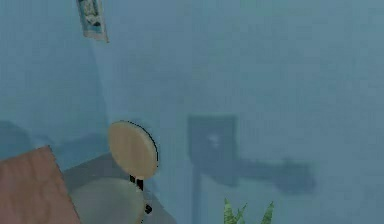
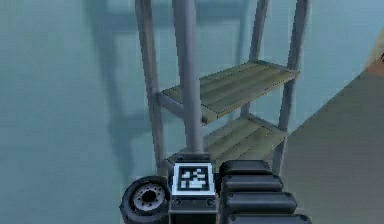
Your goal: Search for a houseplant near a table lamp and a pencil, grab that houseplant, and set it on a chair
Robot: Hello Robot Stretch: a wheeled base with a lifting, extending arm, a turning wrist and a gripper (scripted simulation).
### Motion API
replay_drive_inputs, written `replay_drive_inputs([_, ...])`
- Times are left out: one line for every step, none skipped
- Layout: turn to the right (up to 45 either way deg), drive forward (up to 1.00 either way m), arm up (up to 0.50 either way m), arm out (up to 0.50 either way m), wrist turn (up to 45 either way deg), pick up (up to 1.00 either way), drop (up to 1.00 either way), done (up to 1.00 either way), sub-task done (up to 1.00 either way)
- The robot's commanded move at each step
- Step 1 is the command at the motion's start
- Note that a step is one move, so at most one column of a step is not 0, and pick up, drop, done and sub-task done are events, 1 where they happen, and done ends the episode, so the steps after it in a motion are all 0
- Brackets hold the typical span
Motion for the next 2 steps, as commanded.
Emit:
replay_drive_inputs([-45.0,0.00,0.00,0.00,0.0,0.00,0.00,0.00,0.00])
replay_drive_inputs([-45.0,0.00,0.00,0.00,0.0,0.00,0.00,0.00,0.00])
